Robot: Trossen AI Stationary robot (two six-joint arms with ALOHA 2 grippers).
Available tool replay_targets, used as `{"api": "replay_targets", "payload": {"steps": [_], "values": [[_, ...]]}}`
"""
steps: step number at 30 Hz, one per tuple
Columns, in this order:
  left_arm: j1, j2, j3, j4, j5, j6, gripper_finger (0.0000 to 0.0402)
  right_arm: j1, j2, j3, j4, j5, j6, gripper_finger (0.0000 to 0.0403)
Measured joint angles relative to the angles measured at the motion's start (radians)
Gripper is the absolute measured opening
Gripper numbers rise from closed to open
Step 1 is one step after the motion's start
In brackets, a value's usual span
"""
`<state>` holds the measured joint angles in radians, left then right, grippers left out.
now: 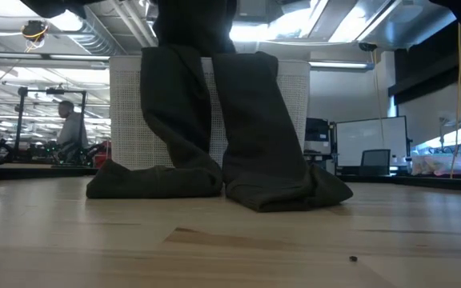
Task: Sort clothes
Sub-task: Put the gray pants into the white laundry organizer
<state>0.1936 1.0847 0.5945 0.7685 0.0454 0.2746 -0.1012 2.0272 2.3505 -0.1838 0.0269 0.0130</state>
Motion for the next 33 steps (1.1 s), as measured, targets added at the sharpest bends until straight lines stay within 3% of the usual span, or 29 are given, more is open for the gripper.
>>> {"api": "replay_targets", "payload": {"steps": [6,15,22,27,33], "values": [[-0.001,-0.001,0.000,0.023,-0.047,-0.030,0.0019,0.008,0.000,0.000,-0.025,0.023,0.081,0.0227],[-0.019,0.004,-0.009,0.011,-0.068,-0.010,0.0019,0.010,-0.011,0.005,-0.422,0.010,0.451,0.0227],[-0.019,0.000,-0.003,0.006,-0.077,0.033,0.0014,0.015,-0.014,0.004,-0.397,-0.026,0.771,0.0227],[-0.019,-0.001,-0.001,-0.024,-0.083,0.094,0.0019,0.015,-0.014,0.002,-0.366,-0.008,0.799,0.0227],[-0.017,0.022,0.002,-0.052,-0.100,0.152,0.0012,0.015,-0.014,0.002,-0.385,0.116,0.754,0.0227]]}}
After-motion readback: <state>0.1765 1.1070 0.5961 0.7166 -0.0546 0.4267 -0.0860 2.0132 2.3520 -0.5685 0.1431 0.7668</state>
